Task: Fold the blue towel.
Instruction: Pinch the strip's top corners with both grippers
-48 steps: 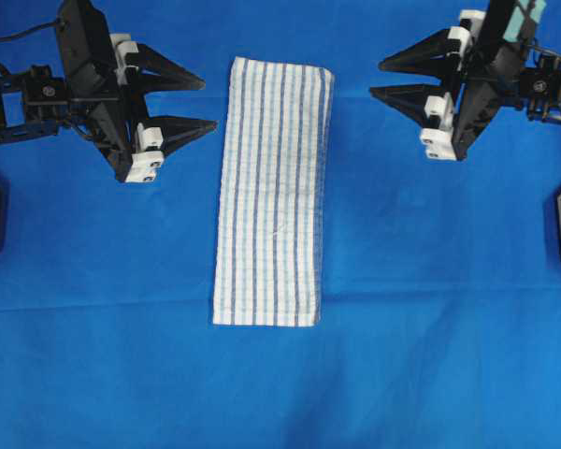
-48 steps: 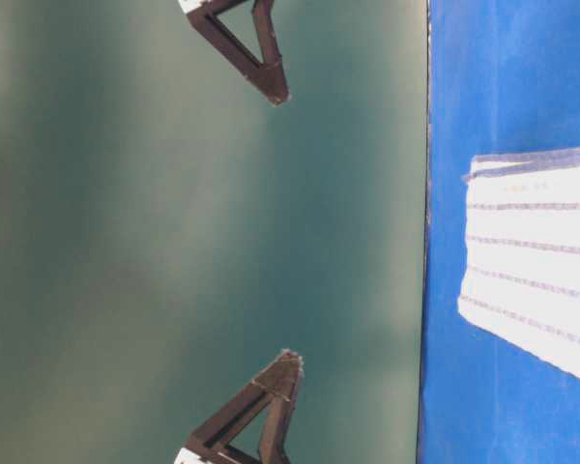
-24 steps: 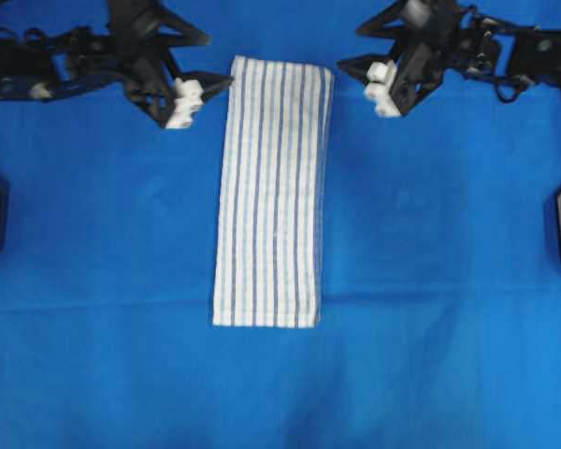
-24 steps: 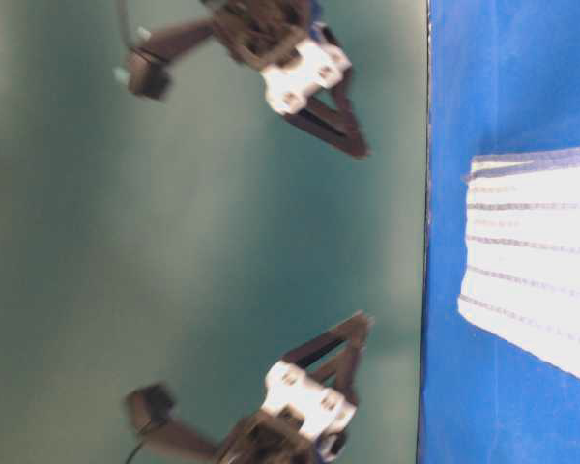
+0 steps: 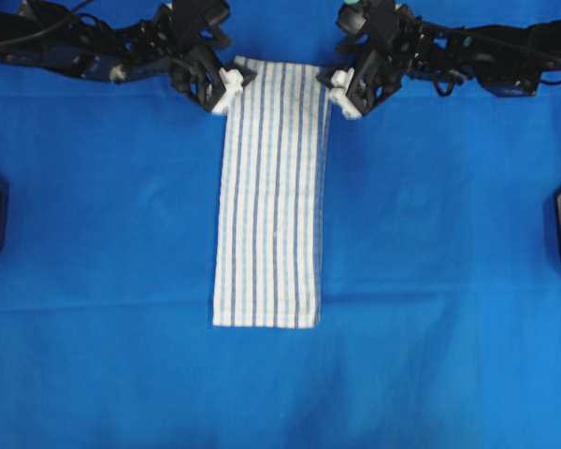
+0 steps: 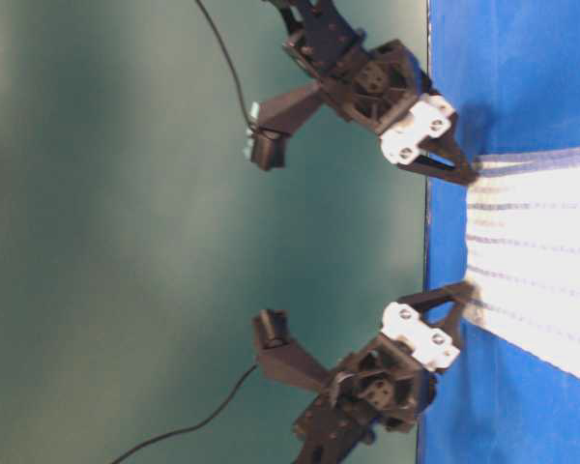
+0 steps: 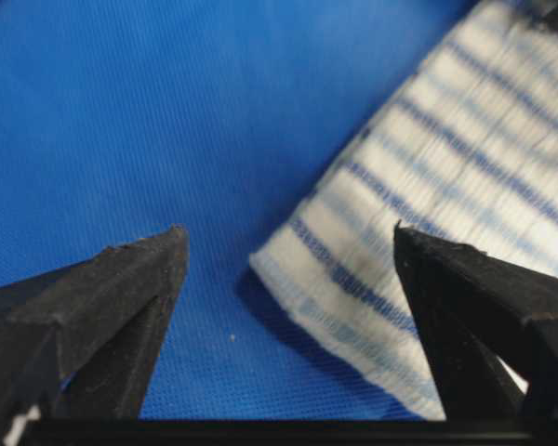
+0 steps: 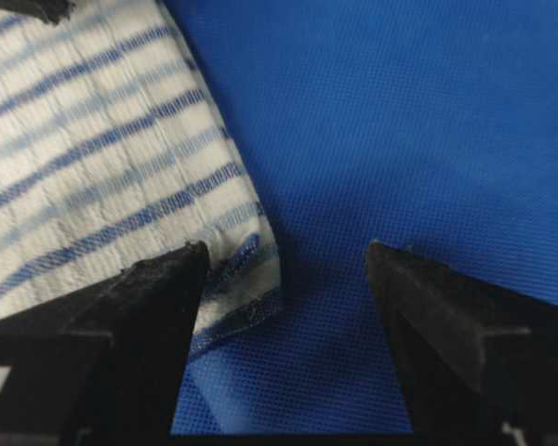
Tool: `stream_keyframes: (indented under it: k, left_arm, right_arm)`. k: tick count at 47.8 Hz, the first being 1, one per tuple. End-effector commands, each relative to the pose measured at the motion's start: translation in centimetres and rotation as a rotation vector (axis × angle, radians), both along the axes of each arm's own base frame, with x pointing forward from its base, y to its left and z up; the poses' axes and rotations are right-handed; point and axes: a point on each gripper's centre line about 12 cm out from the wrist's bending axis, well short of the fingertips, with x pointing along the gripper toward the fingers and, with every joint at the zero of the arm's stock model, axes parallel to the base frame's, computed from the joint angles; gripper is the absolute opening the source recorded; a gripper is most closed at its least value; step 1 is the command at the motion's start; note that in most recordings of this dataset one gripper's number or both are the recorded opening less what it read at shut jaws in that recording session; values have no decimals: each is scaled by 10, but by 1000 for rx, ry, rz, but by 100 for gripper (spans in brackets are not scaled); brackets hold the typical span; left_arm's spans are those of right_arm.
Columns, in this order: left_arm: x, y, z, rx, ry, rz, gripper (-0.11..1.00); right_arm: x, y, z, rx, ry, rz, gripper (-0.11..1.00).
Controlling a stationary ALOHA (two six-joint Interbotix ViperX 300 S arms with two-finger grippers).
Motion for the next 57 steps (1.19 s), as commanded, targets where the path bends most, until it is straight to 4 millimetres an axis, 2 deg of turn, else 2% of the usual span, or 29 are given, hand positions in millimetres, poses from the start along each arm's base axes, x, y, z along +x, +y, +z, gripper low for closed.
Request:
stream_keyframes:
  k: [1,7,11,14,21,26,32,44,50,57]
  left_arm:
    - [6,5,4,14,-20,1,90]
    - [5,5,-1,9,-11,1,88]
    - [5,4,-2,8,-6,-2,82]
    - [5,1,-2,10,1,-11,69]
    - [7,-7,-4,42,28,-68,27]
    - [9,-10,-4,54,37,-90,4]
    - [10,-8,1,66,29,-92,3]
    - [14,6,34,135,-28,-86,3]
    - [15,6,38,139,-35,-87,3]
    - [13,-5,40,131,-28,-107,3]
  right_arm:
    - [7,-3,5,-9,-21,-1,67]
    - [8,-1,4,-8,-16,8,66]
    - [11,4,4,-15,-13,28,61]
    - [13,7,4,-19,-13,41,49]
    - [16,12,4,-18,-8,53,8]
    - [16,12,6,-19,-11,52,7]
    - [15,9,18,-32,-30,44,7]
    - [7,-2,48,-70,-69,13,7]
    - [6,0,51,-73,-73,16,7]
    - [5,7,50,-65,-71,24,7]
